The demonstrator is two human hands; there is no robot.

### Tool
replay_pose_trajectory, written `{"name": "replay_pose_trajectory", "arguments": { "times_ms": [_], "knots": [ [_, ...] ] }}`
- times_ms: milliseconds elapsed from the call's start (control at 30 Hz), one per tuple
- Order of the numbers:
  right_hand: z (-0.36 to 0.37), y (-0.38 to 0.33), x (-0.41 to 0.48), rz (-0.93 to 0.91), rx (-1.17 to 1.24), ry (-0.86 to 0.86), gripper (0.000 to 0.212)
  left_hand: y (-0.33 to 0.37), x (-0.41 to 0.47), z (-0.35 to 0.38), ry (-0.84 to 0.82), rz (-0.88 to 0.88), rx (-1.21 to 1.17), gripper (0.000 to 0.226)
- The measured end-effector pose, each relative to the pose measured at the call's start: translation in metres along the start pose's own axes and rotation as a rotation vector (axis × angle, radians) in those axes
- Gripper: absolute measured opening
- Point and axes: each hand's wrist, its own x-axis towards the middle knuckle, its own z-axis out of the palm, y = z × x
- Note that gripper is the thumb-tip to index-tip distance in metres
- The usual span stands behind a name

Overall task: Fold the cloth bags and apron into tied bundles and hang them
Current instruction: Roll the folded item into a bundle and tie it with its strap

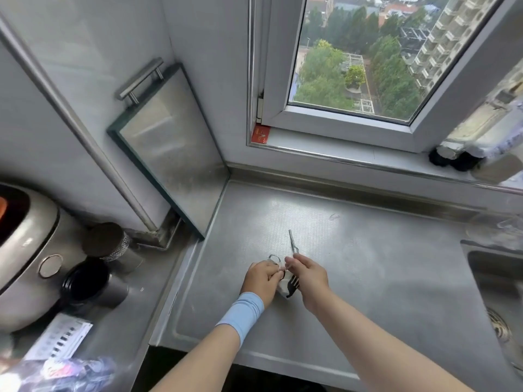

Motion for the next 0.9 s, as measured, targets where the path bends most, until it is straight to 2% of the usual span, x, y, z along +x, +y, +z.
{"name": "replay_pose_trajectory", "arguments": {
  "times_ms": [100,200,267,367,500,600,767,900],
  "knots": [
    [-0.007,0.002,-0.001,0.135,0.191,0.115,0.062,0.006,0.002,0.012,-0.005,-0.028,0.049,0.022],
    [-0.013,0.002,-0.006,0.195,0.213,0.081,0.036,0.009,0.004,0.02,-0.005,-0.063,0.084,0.023],
    [-0.018,0.004,-0.006,0.17,0.164,0.057,0.019,0.01,0.005,0.024,-0.012,-0.073,0.105,0.023],
    [-0.027,0.009,-0.001,0.038,-0.005,0.045,0.009,0.012,0.009,0.03,-0.03,-0.102,0.154,0.026],
    [-0.03,0.011,-0.007,-0.204,-0.266,0.03,0.008,0.022,0.016,0.034,0.0,-0.183,0.211,0.028],
    [-0.031,0.013,-0.008,-0.367,-0.424,-0.011,0.009,0.023,0.021,0.033,-0.037,-0.219,0.226,0.029],
    [-0.037,-0.001,0.006,-0.55,-0.712,-0.144,0.007,0.009,0.023,0.026,-0.155,-0.05,0.241,0.024],
    [-0.039,-0.006,0.02,-0.622,-1.006,-0.292,0.005,0.0,0.021,0.022,-0.153,0.007,0.169,0.018]
  ]
}}
